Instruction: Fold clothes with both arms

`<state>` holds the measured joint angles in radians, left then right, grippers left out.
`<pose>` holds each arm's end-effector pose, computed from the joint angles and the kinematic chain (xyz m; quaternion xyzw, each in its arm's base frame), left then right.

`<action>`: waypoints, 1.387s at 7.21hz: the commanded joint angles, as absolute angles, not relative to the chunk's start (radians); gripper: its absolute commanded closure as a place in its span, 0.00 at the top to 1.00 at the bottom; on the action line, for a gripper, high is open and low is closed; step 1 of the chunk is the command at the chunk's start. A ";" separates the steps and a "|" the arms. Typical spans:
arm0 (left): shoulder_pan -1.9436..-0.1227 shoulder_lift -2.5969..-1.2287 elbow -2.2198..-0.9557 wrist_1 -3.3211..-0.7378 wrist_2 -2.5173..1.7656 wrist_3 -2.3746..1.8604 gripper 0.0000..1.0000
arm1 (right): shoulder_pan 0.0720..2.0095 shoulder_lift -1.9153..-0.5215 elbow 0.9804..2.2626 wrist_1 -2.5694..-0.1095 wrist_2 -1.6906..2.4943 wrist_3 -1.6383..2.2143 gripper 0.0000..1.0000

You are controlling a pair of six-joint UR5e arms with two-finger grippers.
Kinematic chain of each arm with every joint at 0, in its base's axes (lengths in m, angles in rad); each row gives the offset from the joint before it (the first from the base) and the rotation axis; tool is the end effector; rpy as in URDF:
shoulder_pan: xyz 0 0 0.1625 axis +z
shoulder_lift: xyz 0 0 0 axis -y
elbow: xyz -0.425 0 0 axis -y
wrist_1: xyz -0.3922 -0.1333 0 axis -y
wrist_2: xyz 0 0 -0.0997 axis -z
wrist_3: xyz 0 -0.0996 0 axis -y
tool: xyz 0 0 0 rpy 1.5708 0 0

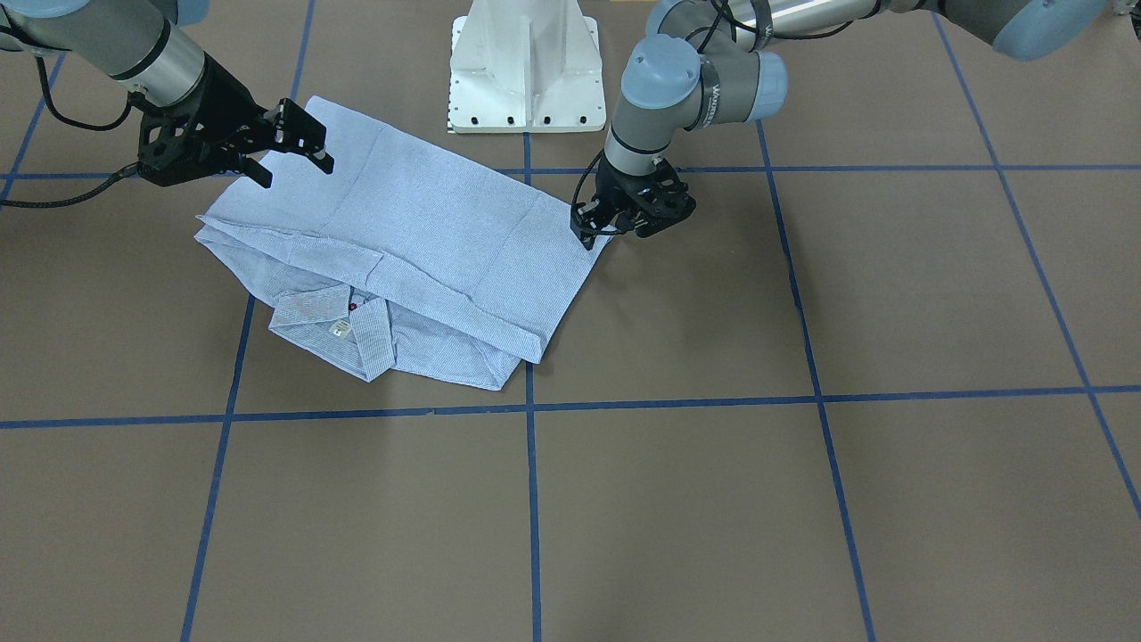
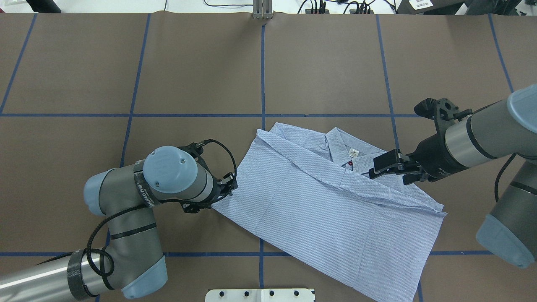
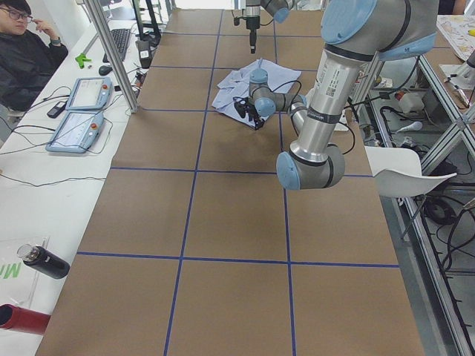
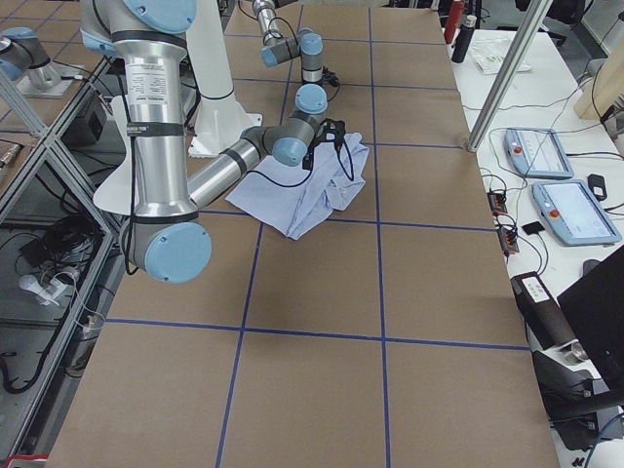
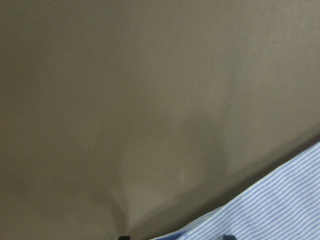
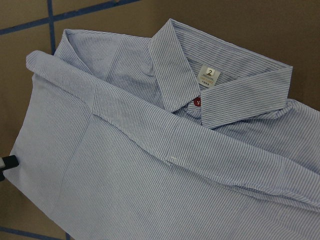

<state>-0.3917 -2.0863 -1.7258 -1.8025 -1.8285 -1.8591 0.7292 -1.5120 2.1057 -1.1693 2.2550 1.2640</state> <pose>0.5634 -0.3495 0.2700 -0.0931 0.4377 -0.2448 0.8601 -0.3029 -0.3650 0.3257 -0.0335 -0.5366 0.0170 0.8430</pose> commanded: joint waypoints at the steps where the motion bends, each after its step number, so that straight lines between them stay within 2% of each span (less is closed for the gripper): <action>1: -0.390 -2.085 -1.727 -1.802 -1.829 -1.867 0.69 | 0.730 -1.514 2.105 -1.170 2.255 1.264 1.00; 8: -0.374 -2.086 -1.723 -1.798 -1.833 -1.887 0.68 | 0.733 -1.516 2.103 -1.170 2.253 1.264 1.00; 9: -0.373 -2.086 -1.723 -1.798 -1.833 -1.887 0.64 | 0.733 -1.516 2.103 -1.170 2.253 1.264 1.00; 10: -0.373 -2.088 -1.723 -1.798 -1.833 -1.900 0.51 | 0.738 -1.514 2.103 -1.172 2.253 1.264 1.00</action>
